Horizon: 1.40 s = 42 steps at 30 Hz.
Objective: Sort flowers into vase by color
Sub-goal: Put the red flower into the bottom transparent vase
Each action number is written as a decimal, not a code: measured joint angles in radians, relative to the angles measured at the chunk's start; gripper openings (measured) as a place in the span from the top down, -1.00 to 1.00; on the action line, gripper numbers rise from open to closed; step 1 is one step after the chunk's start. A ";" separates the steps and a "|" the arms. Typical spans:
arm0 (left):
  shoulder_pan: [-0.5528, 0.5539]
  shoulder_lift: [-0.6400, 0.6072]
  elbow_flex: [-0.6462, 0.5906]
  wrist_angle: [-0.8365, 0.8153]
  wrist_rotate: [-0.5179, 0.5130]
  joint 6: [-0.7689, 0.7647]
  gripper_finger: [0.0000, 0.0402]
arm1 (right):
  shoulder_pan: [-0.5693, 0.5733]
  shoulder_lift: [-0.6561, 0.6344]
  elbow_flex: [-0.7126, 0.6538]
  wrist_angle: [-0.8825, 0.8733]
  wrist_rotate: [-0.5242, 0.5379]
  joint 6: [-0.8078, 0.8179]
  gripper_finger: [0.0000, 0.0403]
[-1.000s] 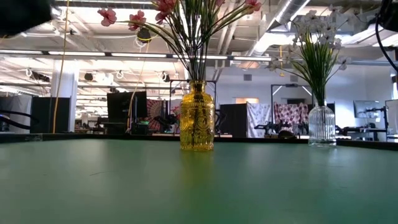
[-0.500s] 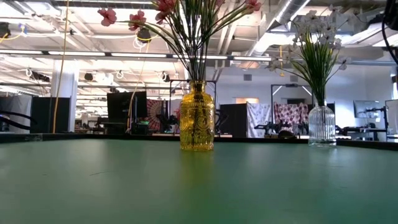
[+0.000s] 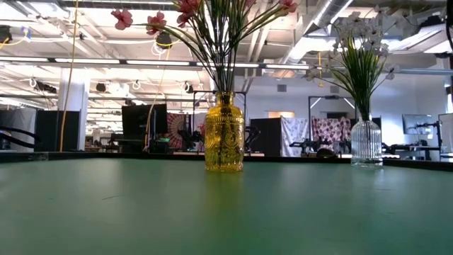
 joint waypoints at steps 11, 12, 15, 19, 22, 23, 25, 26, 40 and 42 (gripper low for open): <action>0.041 0.000 0.000 0.098 -0.125 -0.207 1.00 | -0.194 0.151 0.000 0.610 -0.135 -1.135 0.59; 0.044 0.000 0.000 0.094 -0.125 -0.219 1.00 | -0.215 0.170 0.000 0.635 -0.143 -1.172 0.59; 0.055 0.000 0.000 0.087 -0.131 -0.250 1.00 | -0.274 0.229 0.000 0.700 -0.145 -1.247 0.59; 0.075 0.000 0.000 0.068 -0.142 -0.302 1.00 | -0.349 0.313 0.000 0.745 -0.147 -1.361 0.57; 0.086 0.000 -0.001 0.042 -0.147 -0.333 1.00 | -0.388 0.369 0.000 0.799 -0.149 -1.421 0.51; 0.089 0.000 -0.001 0.034 -0.147 -0.343 1.00 | -0.398 0.384 0.000 0.813 -0.148 -1.443 0.48; 0.093 0.000 -0.001 0.022 -0.147 -0.361 1.00 | -0.410 0.412 0.000 0.842 -0.144 -1.482 0.40; 0.094 0.000 -0.001 0.015 -0.147 -0.368 1.00 | -0.413 0.424 0.000 0.857 -0.144 -1.489 0.36; 0.098 0.000 -0.001 -0.007 -0.128 -0.383 1.00 | -0.516 0.459 0.000 0.851 -0.168 -1.470 0.06; 0.098 0.000 -0.001 -0.010 -0.124 -0.382 1.00 | -0.524 0.459 0.000 0.821 -0.193 -1.444 0.08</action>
